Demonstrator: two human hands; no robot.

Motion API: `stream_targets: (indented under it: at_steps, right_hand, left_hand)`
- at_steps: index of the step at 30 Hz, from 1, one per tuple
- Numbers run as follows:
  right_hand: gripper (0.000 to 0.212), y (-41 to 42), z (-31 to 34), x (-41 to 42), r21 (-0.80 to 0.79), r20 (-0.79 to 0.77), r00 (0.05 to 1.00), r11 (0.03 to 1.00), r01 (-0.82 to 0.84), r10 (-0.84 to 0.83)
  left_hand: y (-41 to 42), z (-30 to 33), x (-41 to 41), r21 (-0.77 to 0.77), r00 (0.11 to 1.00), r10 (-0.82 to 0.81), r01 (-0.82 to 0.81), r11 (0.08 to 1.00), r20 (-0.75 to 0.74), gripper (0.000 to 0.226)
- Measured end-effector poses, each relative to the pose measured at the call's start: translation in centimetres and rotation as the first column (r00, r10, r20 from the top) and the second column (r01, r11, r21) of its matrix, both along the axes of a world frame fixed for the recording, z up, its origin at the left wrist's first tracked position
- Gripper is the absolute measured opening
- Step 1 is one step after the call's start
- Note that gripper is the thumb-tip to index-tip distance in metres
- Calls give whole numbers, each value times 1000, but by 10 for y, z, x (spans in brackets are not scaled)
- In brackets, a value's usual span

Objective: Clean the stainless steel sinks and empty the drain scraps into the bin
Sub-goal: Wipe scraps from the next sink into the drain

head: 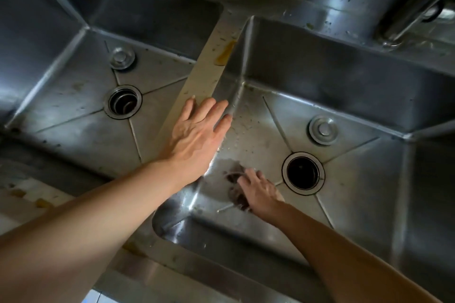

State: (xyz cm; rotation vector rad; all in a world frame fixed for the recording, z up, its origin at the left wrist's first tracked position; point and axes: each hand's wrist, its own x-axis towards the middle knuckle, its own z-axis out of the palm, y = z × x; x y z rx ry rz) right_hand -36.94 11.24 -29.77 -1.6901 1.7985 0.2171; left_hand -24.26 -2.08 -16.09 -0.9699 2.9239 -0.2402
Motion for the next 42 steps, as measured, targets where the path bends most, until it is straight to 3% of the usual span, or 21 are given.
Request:
stream_targets:
  at_steps: [4,7,12,18,23,26,30,34,37,42]
  right_hand:
    - [27,17,5,-47,14,-145,962,971,237,-233]
    - [36,32,4,-80,8,-225,938,963,271,-262]
    - [43,22,24,-82,-50,-61,925,927,373,-375]
    - [51,-34,38,-5,-143,135,962,956,255,-237]
    - [60,-79,10,37,-105,41,973,968,228,-225]
    - [55,-83,-3,32,-94,-4,985,981,171,-172]
    - [37,-61,-6,-2,-72,-50,928,928,366,-370]
    - [34,-23,3,-37,-9,-190,832,849,529,-521]
    - [37,-19,16,-49,15,-210,794,810,586,-571]
    - [46,-81,38,-41,-261,-65,821,804,535,-567]
  left_hand:
    - [0,1,1,0,1000,-14,14,1000,-4,59]
    - [1,2,1,23,1000,1,-1,1000,18,63]
    - [2,6,-2,58,998,24,-27,998,63,77]
    - [-8,10,-25,63,998,26,-29,998,54,76]
    - [-24,12,-49,48,992,18,-24,999,125,75]
    - [-26,6,-45,27,984,22,-27,999,178,77]
    - [-27,6,-40,47,991,4,-10,999,137,73]
    - [-27,12,-42,91,987,-1,-14,996,159,71]
    - [-35,19,-46,112,991,-14,-1,994,131,71]
    - [-64,24,-67,51,997,-61,58,997,54,74]
